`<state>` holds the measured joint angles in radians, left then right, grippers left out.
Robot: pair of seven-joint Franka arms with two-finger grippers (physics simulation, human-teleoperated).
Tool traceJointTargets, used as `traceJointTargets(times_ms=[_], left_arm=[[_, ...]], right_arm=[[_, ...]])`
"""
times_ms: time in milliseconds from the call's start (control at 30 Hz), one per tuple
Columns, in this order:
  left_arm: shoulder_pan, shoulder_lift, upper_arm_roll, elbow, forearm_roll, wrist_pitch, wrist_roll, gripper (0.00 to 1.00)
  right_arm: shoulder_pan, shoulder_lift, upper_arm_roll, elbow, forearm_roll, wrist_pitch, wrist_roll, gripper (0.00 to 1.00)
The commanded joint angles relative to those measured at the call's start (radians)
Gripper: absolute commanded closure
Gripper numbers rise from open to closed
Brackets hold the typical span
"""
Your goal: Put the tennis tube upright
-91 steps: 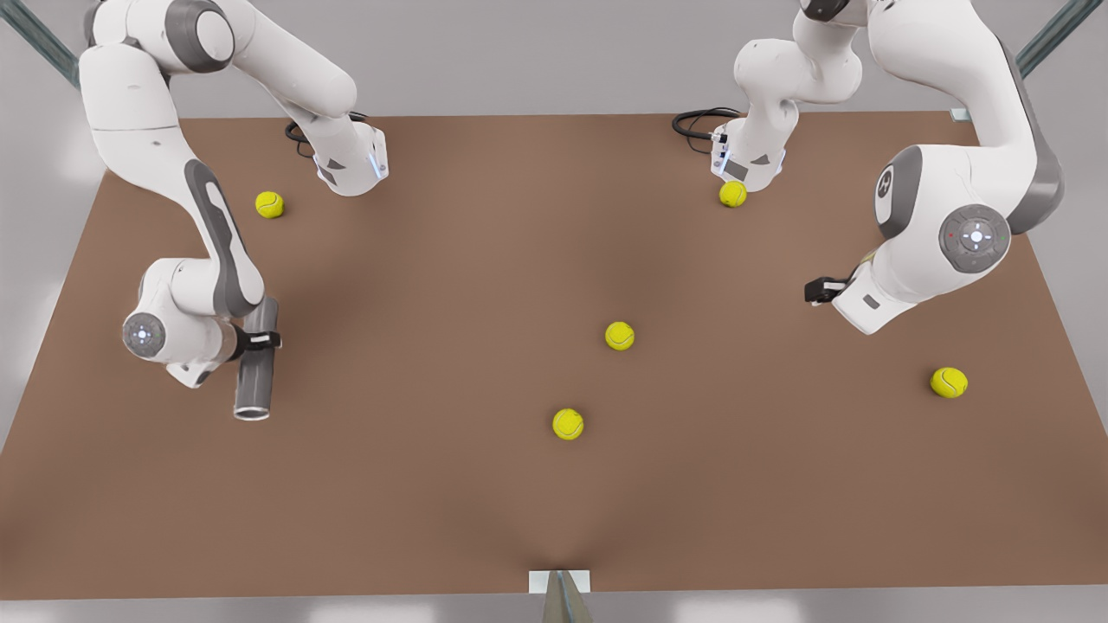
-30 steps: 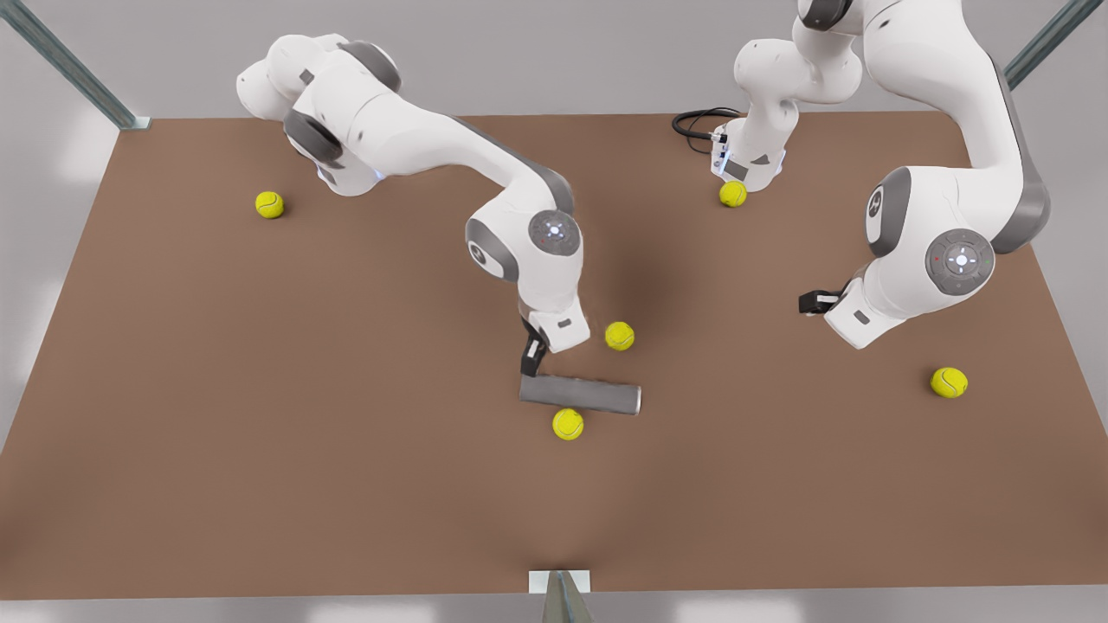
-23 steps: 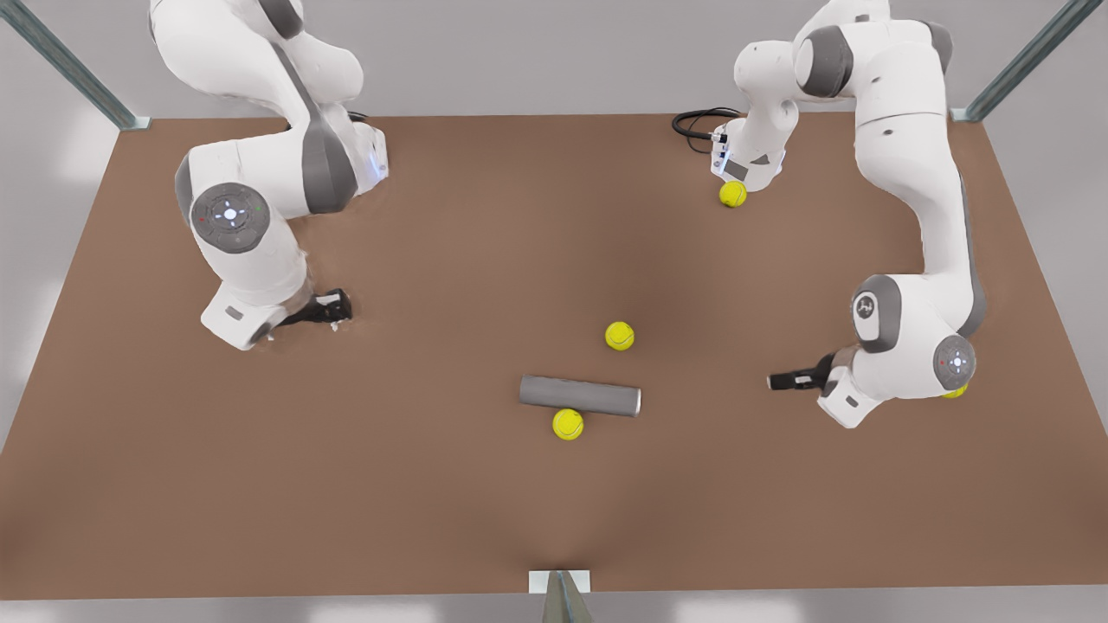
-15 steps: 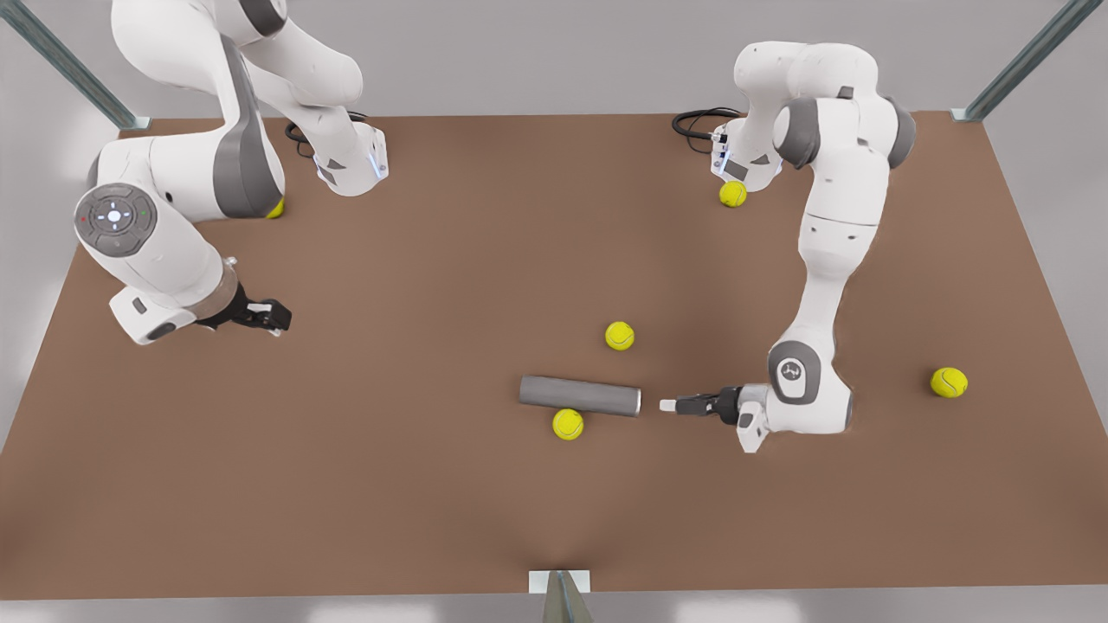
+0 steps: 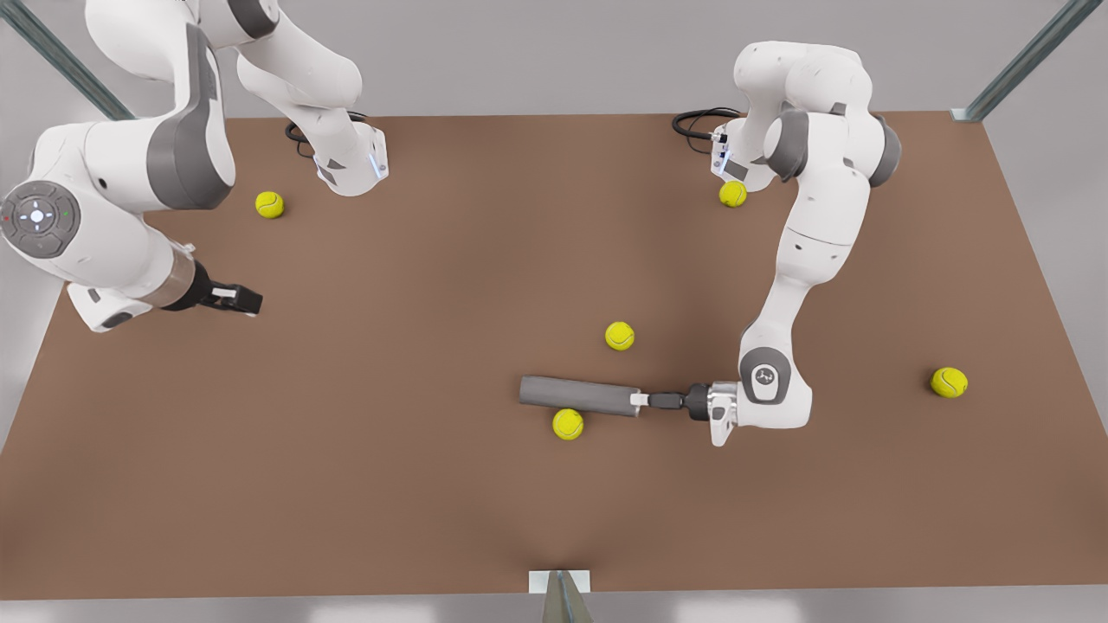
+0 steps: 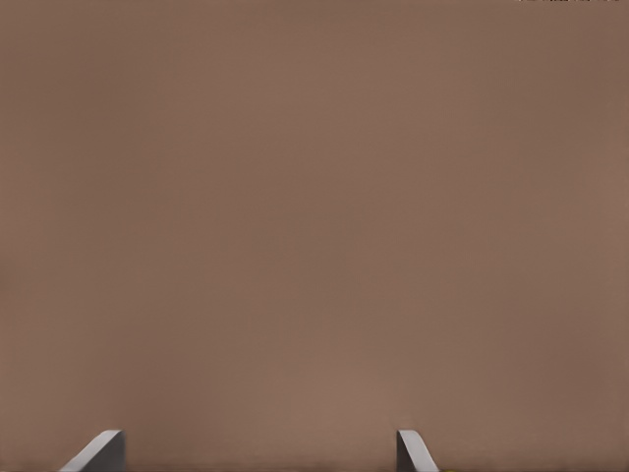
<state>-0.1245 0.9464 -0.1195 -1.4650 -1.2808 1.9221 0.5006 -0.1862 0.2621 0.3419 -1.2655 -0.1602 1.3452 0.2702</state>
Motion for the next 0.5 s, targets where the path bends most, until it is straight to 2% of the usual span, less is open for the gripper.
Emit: traceJointTargets(times_ms=[0, 167, 333, 467], left_arm=[[0.0, 0.0, -0.011, 0.0, -0.003, 0.0, -0.001, 0.0], [-0.007, 0.008, -0.026, 0.006, 0.0, 0.003, 0.003, 0.0], [-0.012, 0.022, -0.034, 0.015, 0.0, 0.003, 0.029, 0.0], [-0.012, 0.022, -0.035, 0.018, 0.0, 0.005, 0.029, 0.0]], right_arm=[[-0.01, 0.0, -0.001, 0.0, -0.002, 0.003, -0.005, 0.0], [0.005, 0.028, -0.003, 0.0, -0.024, 0.012, 0.004, 0.0], [-0.035, 0.051, -0.003, 0.003, -0.025, 0.164, -0.011, 0.0], [-0.036, 0.049, -0.003, 0.008, -0.035, 0.186, -0.013, 0.0]])
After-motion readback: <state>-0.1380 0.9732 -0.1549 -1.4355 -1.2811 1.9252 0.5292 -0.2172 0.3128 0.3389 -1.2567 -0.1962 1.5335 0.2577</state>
